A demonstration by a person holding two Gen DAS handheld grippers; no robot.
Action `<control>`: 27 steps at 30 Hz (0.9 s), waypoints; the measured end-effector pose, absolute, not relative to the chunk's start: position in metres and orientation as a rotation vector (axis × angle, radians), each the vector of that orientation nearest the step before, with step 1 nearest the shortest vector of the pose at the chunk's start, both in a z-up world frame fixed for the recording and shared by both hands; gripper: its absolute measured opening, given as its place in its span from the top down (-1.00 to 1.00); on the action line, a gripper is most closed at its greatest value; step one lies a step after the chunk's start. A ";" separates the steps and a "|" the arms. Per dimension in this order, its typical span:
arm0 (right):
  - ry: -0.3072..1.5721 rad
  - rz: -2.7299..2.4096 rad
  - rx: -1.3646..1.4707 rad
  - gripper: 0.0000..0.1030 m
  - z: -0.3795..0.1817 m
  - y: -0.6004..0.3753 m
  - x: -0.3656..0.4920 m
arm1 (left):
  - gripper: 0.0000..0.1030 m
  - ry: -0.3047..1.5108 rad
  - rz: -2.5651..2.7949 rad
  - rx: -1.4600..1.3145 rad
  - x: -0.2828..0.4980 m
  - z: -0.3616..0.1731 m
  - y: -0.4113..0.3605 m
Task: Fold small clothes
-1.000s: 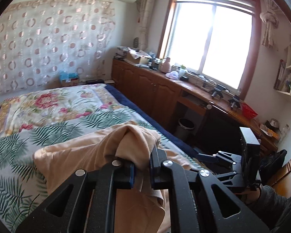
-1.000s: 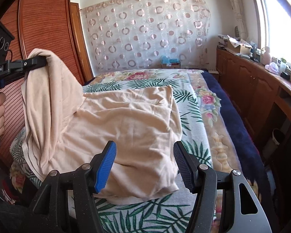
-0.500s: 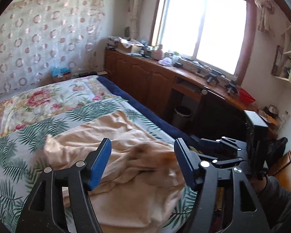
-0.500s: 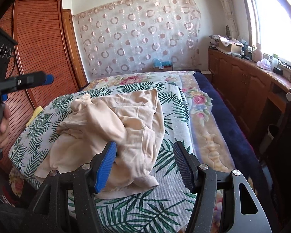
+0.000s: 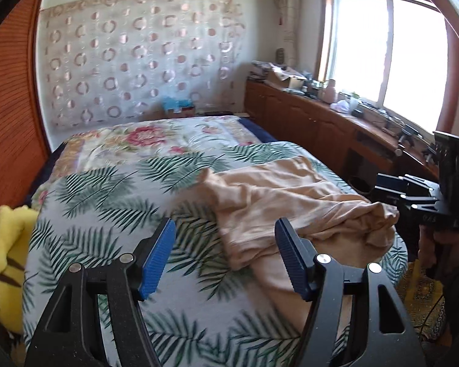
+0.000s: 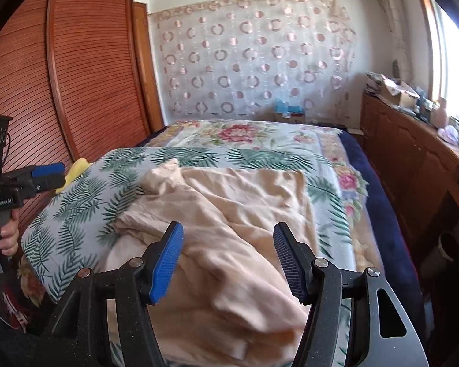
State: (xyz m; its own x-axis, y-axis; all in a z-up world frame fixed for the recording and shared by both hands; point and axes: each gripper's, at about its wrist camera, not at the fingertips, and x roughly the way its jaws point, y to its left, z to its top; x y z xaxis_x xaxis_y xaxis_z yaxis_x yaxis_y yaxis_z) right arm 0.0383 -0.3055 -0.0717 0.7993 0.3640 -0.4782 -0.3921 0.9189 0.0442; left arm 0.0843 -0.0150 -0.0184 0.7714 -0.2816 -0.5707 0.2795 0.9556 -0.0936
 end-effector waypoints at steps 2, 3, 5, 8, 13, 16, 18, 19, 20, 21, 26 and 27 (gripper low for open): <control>0.498 0.435 -0.085 -0.23 -0.070 -0.288 0.047 | -0.32 0.624 -0.262 -0.003 0.082 -0.023 -0.003; 0.499 0.452 -0.098 -0.23 -0.069 -0.279 0.052 | -0.32 0.628 -0.250 -0.007 0.081 -0.025 0.002; 0.503 0.480 -0.116 -0.23 -0.069 -0.264 0.062 | -0.33 0.636 -0.234 -0.026 0.080 -0.030 0.016; 0.520 0.520 -0.138 -0.23 -0.071 -0.247 0.078 | -0.32 0.646 -0.206 -0.046 0.079 -0.035 0.030; 0.551 0.567 -0.190 -0.23 -0.077 -0.218 0.101 | -0.32 0.655 -0.178 -0.070 0.077 -0.043 0.048; 0.576 0.591 -0.221 -0.23 -0.080 -0.201 0.112 | -0.32 0.657 -0.167 -0.084 0.077 -0.047 0.056; 0.601 0.613 -0.239 -0.23 -0.083 -0.191 0.120 | -0.32 0.659 -0.165 -0.093 0.076 -0.050 0.060; 0.614 0.624 -0.248 -0.23 -0.084 -0.186 0.124 | -0.33 0.660 -0.165 -0.098 0.075 -0.052 0.062; 0.629 0.634 -0.259 -0.23 -0.085 -0.179 0.129 | -0.33 0.661 -0.166 -0.101 0.074 -0.053 0.063; 0.643 0.647 -0.274 -0.23 -0.087 -0.174 0.132 | -0.32 0.662 -0.167 -0.103 0.074 -0.054 0.064; 0.669 0.702 -0.326 -0.23 -0.095 -0.145 0.139 | -0.32 0.662 -0.162 -0.106 0.070 -0.056 0.068; 0.674 0.706 -0.335 -0.23 -0.096 -0.141 0.141 | -0.33 0.661 -0.160 -0.106 0.069 -0.056 0.069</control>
